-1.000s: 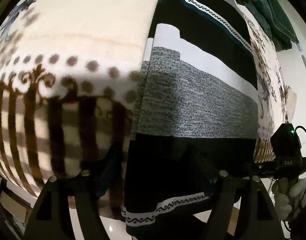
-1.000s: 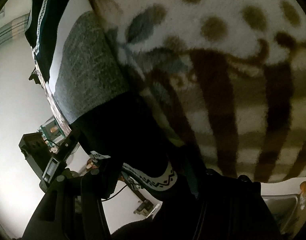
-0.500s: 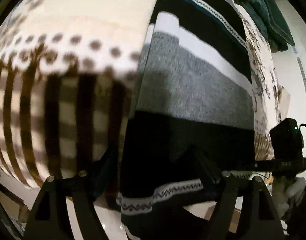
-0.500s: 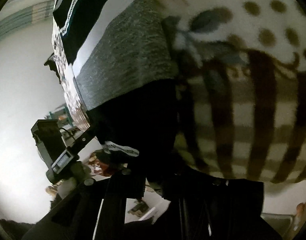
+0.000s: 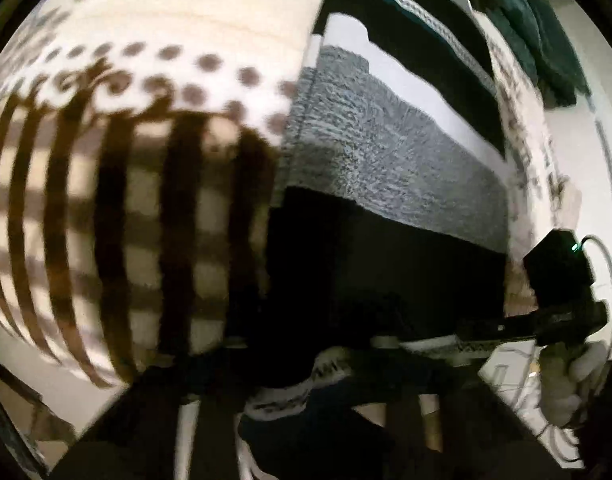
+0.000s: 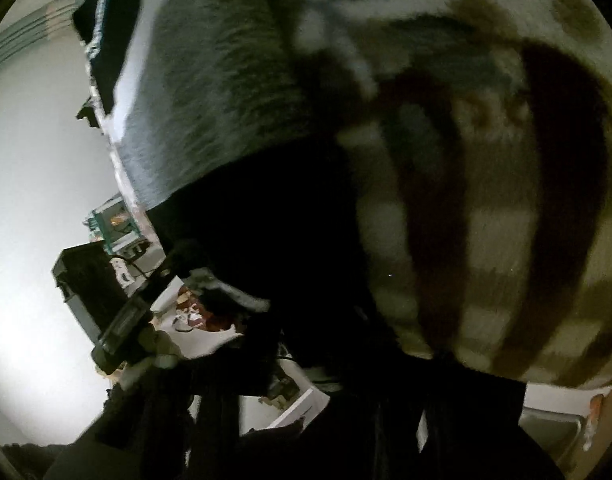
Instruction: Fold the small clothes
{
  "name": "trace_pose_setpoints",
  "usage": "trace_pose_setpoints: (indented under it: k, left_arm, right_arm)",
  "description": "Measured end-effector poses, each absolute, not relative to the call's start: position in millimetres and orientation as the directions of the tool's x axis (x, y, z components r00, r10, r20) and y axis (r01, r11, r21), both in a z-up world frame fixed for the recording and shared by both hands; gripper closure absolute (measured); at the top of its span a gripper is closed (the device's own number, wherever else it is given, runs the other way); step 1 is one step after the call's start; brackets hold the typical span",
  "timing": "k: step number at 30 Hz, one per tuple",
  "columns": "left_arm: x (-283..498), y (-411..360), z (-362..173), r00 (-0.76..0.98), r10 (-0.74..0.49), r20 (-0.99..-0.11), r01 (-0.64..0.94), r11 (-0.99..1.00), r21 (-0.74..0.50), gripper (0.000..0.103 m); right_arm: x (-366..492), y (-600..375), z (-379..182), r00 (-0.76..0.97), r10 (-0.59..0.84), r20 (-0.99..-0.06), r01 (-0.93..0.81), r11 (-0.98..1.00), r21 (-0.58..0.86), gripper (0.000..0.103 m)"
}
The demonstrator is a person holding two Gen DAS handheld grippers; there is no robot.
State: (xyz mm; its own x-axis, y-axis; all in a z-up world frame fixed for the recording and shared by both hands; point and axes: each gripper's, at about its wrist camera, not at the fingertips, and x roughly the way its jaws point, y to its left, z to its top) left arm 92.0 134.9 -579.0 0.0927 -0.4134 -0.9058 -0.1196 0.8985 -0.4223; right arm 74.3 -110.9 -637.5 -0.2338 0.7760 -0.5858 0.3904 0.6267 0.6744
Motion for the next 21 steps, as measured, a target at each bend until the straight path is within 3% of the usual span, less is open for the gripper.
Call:
trace_pose_setpoints:
  k: [11, 21]
  left_arm:
    - [94, 140, -511, 0.188, -0.516, -0.836, -0.151, 0.826, -0.543, 0.096]
    - [190, 119, -448, 0.396, -0.539, -0.744, -0.064, 0.792, -0.608, 0.096]
  right_arm:
    - [88, -121, -568, -0.098, 0.835, -0.542, 0.374, 0.536, 0.757, 0.093]
    - [179, -161, -490, 0.118, 0.843, -0.524, 0.314, 0.469, 0.825, 0.093]
